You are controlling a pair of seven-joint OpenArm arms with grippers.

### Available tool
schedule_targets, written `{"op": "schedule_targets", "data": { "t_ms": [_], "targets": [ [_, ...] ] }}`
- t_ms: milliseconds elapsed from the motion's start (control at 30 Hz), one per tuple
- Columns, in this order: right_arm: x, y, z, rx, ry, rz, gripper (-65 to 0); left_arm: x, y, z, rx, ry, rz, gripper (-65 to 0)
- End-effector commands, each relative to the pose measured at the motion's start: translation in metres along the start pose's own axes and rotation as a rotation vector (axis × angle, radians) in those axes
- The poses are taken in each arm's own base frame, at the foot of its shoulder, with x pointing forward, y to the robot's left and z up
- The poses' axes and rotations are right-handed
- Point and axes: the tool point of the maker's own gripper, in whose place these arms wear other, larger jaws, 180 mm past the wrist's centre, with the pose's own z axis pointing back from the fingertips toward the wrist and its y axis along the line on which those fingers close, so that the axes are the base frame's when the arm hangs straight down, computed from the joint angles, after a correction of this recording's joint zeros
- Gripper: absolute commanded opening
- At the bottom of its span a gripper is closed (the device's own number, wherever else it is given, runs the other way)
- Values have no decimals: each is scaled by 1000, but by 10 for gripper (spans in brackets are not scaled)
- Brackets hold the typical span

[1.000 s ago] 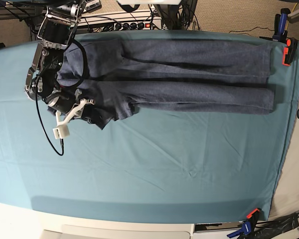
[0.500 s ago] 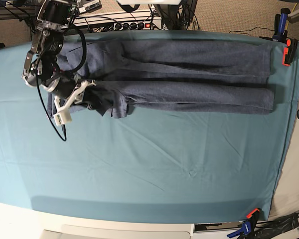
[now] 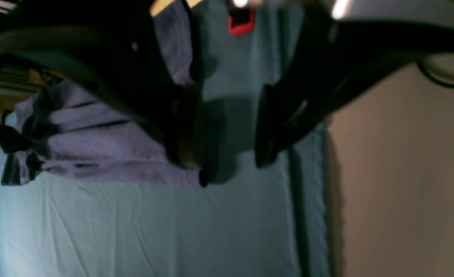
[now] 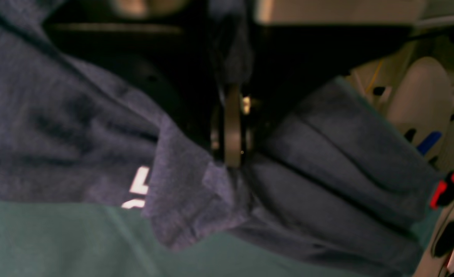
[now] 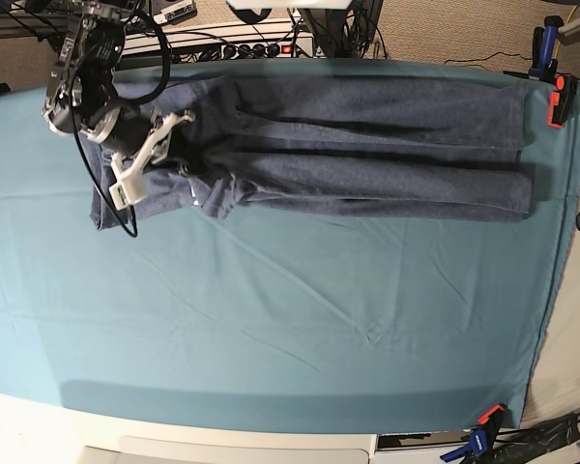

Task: Fold the T-shirt properly
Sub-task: 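Fold the printed shirt end with the right gripper toward the strip's middle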

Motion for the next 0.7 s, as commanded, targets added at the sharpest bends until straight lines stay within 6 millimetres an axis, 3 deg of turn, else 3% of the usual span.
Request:
{"op": "schedule_targets", "data": {
  "t_ms": [0,300,667],
  "targets": [
    [13,7,5,24,-43,25,-650,23,-3,15,5,-57,-34,-420],
    [-1,22,8,84,-3,-3,-650,23,-3,15,5,-57,-34,-420],
    [-10,22,8,87,47,-2,-650,23,-3,15,5,-56,-34,-420]
  ]
}}
